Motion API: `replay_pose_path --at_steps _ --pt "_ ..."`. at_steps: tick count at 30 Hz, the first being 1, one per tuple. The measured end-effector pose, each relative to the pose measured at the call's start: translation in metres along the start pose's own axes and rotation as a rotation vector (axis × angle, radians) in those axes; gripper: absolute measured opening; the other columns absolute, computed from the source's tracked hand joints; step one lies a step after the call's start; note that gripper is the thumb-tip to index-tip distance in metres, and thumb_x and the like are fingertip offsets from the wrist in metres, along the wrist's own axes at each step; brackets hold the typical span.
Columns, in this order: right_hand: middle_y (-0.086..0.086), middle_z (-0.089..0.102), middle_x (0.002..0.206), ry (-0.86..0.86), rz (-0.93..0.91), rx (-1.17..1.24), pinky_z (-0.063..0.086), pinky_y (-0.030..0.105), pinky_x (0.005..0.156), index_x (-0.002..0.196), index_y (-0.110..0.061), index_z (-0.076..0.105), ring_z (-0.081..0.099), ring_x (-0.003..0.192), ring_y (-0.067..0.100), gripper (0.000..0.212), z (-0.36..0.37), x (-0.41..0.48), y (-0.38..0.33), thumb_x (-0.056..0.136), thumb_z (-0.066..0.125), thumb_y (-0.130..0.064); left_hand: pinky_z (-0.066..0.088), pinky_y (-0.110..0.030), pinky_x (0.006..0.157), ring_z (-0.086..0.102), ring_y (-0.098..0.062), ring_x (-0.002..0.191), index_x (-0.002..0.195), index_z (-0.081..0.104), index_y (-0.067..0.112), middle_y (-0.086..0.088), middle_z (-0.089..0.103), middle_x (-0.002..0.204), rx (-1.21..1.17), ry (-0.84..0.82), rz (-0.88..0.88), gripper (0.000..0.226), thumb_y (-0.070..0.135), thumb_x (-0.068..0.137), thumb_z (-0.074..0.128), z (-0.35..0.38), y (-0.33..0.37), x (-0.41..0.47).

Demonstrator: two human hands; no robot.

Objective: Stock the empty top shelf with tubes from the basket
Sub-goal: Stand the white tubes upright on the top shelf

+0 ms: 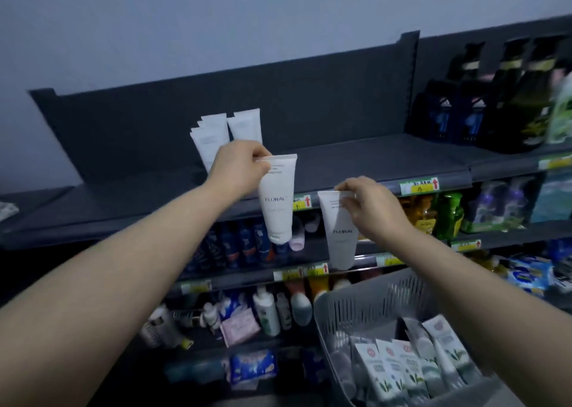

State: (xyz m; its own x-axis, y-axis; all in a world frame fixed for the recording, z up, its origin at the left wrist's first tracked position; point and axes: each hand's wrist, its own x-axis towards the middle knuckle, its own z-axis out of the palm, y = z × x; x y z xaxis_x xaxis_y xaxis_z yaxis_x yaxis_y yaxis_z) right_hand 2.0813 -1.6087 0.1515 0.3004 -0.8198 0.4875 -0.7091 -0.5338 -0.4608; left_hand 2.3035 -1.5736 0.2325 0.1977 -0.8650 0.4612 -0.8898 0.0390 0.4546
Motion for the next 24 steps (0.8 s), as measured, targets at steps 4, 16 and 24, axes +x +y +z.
replay_pose_path --at_steps 4,16,24 --pt "-0.005 0.052 0.099 0.039 -0.039 0.046 0.044 0.034 0.074 0.107 -0.024 0.063 0.055 0.099 0.022 0.025 -0.008 0.05 -0.008 0.089 0.052 -0.011 0.048 -0.026 0.081 0.062 -0.017 0.097 0.095 0.074 0.017 0.002 0.071 0.1 0.088 0.059 -0.005 0.023 0.009 0.084 0.055 -0.014 0.009 0.05" --pt "-0.005 0.051 0.097 0.06 -0.124 0.095 0.047 0.037 0.077 0.102 -0.025 0.062 0.052 0.1 0.02 0.029 0.006 0.175 -0.029 0.085 0.048 -0.005 0.053 -0.035 0.07 0.063 -0.023 0.09 0.088 0.07 0.012 0.001 0.066 0.094 0.251 0.008 -0.111 0.027 0.0 0.082 0.047 0.005 -0.02 0.164" --pt "-0.007 0.054 0.099 0.043 -0.029 0.112 0.046 0.033 0.076 0.101 -0.029 0.062 0.052 0.092 0.015 0.029 0.049 0.211 -0.047 0.088 0.049 -0.008 0.051 -0.03 0.067 0.061 -0.023 0.085 0.07 0.058 0.021 -0.002 0.069 0.097 0.369 -0.183 -0.027 0.024 0.002 0.08 0.047 0.024 -0.072 0.219"
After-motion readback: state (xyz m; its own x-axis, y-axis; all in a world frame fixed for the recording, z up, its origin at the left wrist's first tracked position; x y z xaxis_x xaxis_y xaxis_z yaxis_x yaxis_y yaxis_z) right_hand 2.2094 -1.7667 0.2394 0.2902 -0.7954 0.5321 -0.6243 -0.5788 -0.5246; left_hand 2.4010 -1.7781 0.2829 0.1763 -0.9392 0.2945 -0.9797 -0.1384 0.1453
